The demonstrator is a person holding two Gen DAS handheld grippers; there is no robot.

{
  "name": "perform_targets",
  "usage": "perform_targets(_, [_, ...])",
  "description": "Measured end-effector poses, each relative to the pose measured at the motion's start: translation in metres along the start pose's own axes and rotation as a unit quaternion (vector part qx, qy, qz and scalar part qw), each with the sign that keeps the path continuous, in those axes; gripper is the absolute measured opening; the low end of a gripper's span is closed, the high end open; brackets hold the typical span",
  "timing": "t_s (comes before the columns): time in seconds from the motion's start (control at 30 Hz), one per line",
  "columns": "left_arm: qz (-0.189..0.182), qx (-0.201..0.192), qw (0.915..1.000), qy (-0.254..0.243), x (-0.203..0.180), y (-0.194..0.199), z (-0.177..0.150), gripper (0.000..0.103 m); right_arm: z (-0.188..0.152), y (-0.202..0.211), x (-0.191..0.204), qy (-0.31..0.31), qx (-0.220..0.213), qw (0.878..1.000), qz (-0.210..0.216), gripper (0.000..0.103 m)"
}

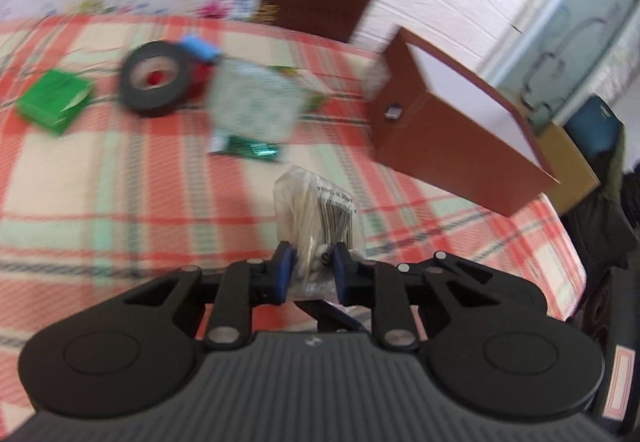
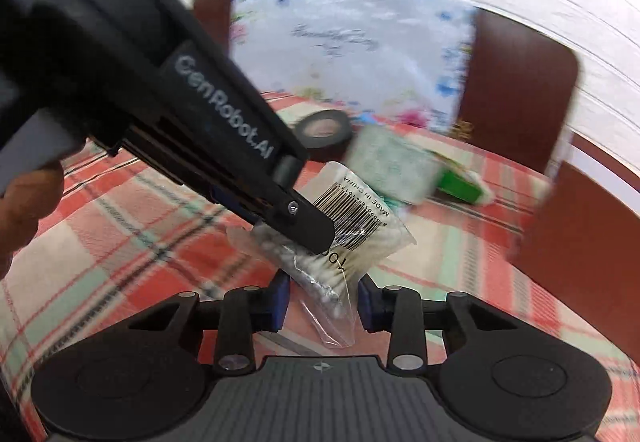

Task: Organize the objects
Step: 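Carry the cotton swab bag into the brown box and release it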

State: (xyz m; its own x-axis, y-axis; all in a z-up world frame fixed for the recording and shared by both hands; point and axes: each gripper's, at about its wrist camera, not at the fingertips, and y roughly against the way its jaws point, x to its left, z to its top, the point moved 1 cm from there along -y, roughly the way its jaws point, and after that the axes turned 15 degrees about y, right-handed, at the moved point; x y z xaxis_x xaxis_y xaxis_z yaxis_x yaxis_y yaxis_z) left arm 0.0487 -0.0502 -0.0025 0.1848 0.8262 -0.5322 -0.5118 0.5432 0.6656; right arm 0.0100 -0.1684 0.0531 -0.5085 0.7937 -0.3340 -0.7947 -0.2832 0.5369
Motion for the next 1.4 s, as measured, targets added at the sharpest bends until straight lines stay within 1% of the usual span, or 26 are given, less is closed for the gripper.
perform_targets(0.1, [-0.020,-0.002,0.9990,-0.040,-0.039,-0.007,0.003,0.024,-0.010,0.021,-0.022,-0.004,-0.009,0.999,-0.044,0.033])
perform_targets(0.2, [-0.041,-0.013,0.9961,-0.077,-0.082,-0.010,0.013,0.024,-0.015,0.041,-0.051,-0.016,-0.029,0.995,-0.093,0.033])
perform_targets(0.3, [-0.059,-0.028,0.9912,-0.115,-0.127,-0.016,0.026,0.024,-0.016,0.059,-0.085,-0.028,-0.050,0.988,-0.142,0.033])
perform_targets(0.4, [-0.071,-0.035,0.9842,-0.159,-0.170,-0.033,0.034,0.024,-0.022,0.071,-0.120,-0.043,-0.064,0.980,-0.186,0.033])
perform_targets(0.53, [-0.078,-0.035,0.9758,-0.201,-0.219,-0.065,0.037,0.024,-0.040,0.081,-0.165,-0.077,-0.063,0.969,-0.225,0.033])
perform_targets(0.6, [-0.080,-0.036,0.9732,-0.212,-0.237,-0.082,0.036,0.024,-0.049,0.082,-0.186,-0.090,-0.057,0.966,-0.237,0.033])
perform_targets(0.67, [-0.076,-0.035,0.9728,-0.216,-0.251,-0.102,0.037,0.025,-0.058,0.078,-0.206,-0.099,-0.047,0.963,-0.246,0.036])
perform_targets(0.7, [-0.069,-0.033,0.9726,-0.220,-0.257,-0.112,0.036,0.029,-0.063,0.074,-0.215,-0.105,-0.041,0.961,-0.252,0.040])
perform_targets(0.73, [-0.057,-0.033,0.9721,-0.225,-0.263,-0.120,0.035,0.032,-0.068,0.069,-0.224,-0.110,-0.029,0.960,-0.255,0.055])
perform_targets(0.77, [-0.039,-0.032,0.9728,-0.226,-0.265,-0.129,0.035,0.032,-0.072,0.064,-0.231,-0.114,-0.016,0.959,-0.258,0.060])
perform_targets(0.8, [-0.023,-0.027,0.9744,-0.222,-0.265,-0.135,0.037,0.032,-0.077,0.061,-0.237,-0.119,-0.008,0.959,-0.258,0.060])
perform_targets(0.87, [-0.014,-0.016,0.9786,-0.205,-0.259,-0.139,0.039,0.033,-0.083,0.062,-0.240,-0.129,-0.012,0.958,-0.256,0.062])
perform_targets(0.93, [-0.003,-0.023,0.9787,-0.204,-0.252,-0.137,0.038,0.044,-0.086,0.064,-0.238,-0.130,-0.021,0.957,-0.260,0.066])
perform_targets(1.0, [0.012,-0.033,0.9778,-0.206,-0.248,-0.134,0.039,0.044,-0.087,0.065,-0.235,-0.130,-0.025,0.956,-0.263,0.066])
perform_targets(1.13, [0.017,-0.040,0.9809,-0.189,-0.237,-0.118,0.042,0.044,-0.080,0.065,-0.228,-0.131,-0.028,0.958,-0.253,0.066])
perform_targets(1.23, [0.023,-0.058,0.9818,-0.179,-0.226,-0.102,0.042,0.045,-0.080,0.076,-0.219,-0.132,-0.023,0.959,-0.249,0.068])
perform_targets(1.27, [0.026,-0.064,0.9822,-0.174,-0.222,-0.097,0.043,0.045,-0.081,0.075,-0.226,-0.137,-0.022,0.960,-0.244,0.068])
perform_targets(1.4, [0.034,-0.081,0.9847,-0.150,-0.199,-0.075,0.047,0.045,-0.072,0.078,-0.219,-0.152,-0.021,0.963,-0.220,0.068])
